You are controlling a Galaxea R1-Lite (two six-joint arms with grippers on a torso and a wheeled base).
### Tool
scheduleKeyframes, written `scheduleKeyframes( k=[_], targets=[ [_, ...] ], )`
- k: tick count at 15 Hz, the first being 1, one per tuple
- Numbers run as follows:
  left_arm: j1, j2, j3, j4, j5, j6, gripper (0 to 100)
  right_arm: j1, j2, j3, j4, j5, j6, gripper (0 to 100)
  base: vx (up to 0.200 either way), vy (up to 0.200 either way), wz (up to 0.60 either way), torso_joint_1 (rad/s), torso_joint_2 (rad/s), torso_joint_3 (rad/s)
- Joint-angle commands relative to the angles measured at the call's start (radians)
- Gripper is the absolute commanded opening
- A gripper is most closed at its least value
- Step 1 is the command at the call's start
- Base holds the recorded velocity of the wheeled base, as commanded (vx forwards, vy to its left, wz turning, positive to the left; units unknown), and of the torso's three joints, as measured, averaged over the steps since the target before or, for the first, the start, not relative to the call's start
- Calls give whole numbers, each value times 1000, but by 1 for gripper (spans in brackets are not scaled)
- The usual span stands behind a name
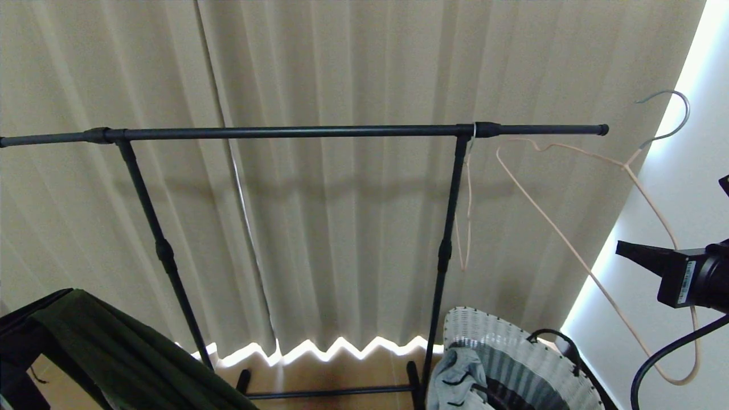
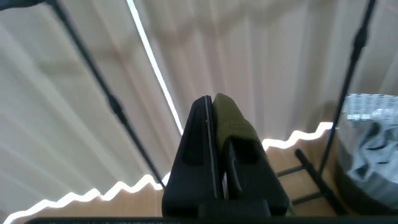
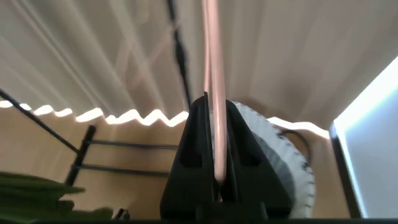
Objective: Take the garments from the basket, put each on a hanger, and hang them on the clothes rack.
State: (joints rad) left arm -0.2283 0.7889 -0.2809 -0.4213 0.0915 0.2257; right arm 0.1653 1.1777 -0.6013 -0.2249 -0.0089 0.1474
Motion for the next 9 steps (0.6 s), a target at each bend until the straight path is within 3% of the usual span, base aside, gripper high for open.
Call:
scheduleKeyframes(
  k=[1, 9],
  targets=[
    [0, -10, 0, -1, -1, 0, 0, 3, -7, 0, -1, 0, 0, 0, 0, 200, 0, 2, -2, 2],
    [0, -22, 0, -1, -1, 0, 0, 25, -6, 0, -1, 0, 0, 0, 0, 200, 0, 4, 3, 2]
  ],
)
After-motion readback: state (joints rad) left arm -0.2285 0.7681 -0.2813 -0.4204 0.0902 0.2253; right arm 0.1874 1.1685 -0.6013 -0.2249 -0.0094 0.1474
